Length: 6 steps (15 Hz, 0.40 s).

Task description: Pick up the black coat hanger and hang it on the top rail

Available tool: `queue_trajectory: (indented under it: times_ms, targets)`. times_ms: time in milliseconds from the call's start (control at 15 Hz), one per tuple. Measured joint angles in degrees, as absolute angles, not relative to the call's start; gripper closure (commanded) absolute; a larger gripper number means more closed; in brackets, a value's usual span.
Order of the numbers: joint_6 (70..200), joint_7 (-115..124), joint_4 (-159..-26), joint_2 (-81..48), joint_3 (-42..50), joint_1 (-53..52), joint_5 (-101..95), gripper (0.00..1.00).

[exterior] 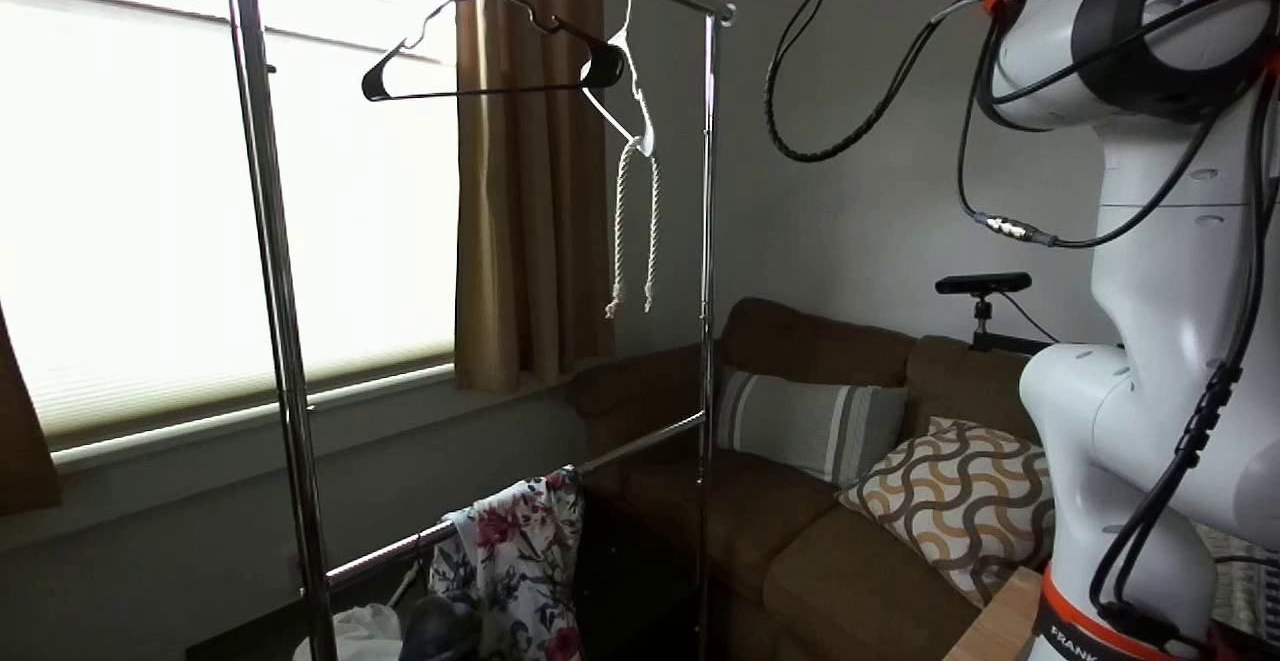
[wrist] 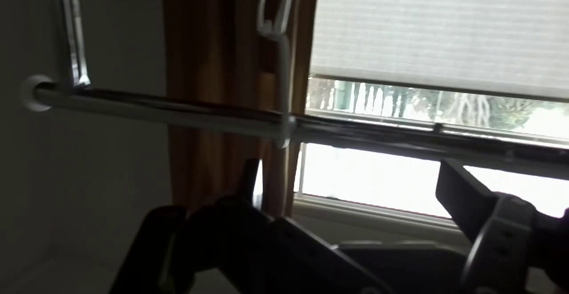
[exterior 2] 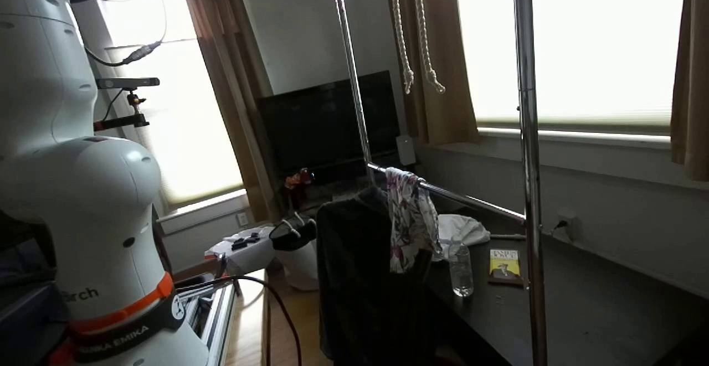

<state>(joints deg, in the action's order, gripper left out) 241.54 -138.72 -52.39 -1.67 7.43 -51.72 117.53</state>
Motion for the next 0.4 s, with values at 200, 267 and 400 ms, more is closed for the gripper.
queue_trajectory:
  times_ms: [200,267,400]
  targets:
    - [241.54,-136.92,-59.7,1.32,9.71,-50.51,108.71,0.0]
    - [241.54,-136.73,-62.41,2.3,10.26,-49.79,106.31,0.0]
    - [241.54,-136.62,-67.89,4.25,11.14,-47.77,102.15,0.0]
